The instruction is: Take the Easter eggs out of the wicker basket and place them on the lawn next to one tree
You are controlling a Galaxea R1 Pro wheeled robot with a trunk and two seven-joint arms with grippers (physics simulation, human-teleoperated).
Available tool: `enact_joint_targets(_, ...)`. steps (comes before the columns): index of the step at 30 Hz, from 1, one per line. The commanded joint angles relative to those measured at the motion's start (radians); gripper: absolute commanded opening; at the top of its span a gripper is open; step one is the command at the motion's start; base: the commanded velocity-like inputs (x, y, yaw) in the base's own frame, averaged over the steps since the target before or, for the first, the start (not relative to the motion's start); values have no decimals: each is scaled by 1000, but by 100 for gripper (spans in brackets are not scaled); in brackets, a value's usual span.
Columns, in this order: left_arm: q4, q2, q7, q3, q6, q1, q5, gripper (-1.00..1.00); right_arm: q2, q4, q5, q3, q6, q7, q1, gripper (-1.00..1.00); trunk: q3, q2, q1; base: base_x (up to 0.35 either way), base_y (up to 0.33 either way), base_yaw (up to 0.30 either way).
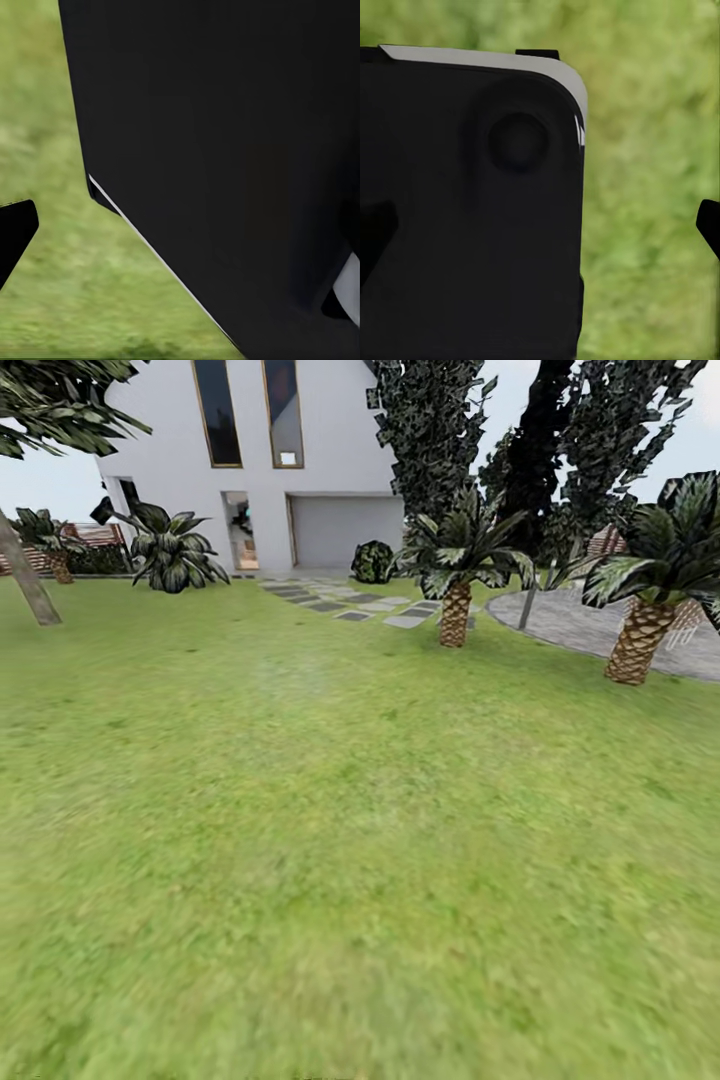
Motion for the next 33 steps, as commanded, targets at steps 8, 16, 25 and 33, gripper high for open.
enact_joint_targets(8,-2,0,0,0,-1,1,1,100,0,1,0,1,-3,0,0,100,-10,0,0,0,0,217)
enact_joint_targets(16,-2,0,0,0,-1,0,1,100,-1,1,1,1,-3,0,0,100,-19,0,0,0,0,229)
enact_joint_targets(25,-2,0,0,0,-1,0,1,100,-1,1,2,1,-1,0,0,100,-28,0,0,0,0,243)
enact_joint_targets(33,-2,0,0,0,-1,0,1,100,-2,1,0,1,-1,0,0,100,-35,0,0,0,0,243)
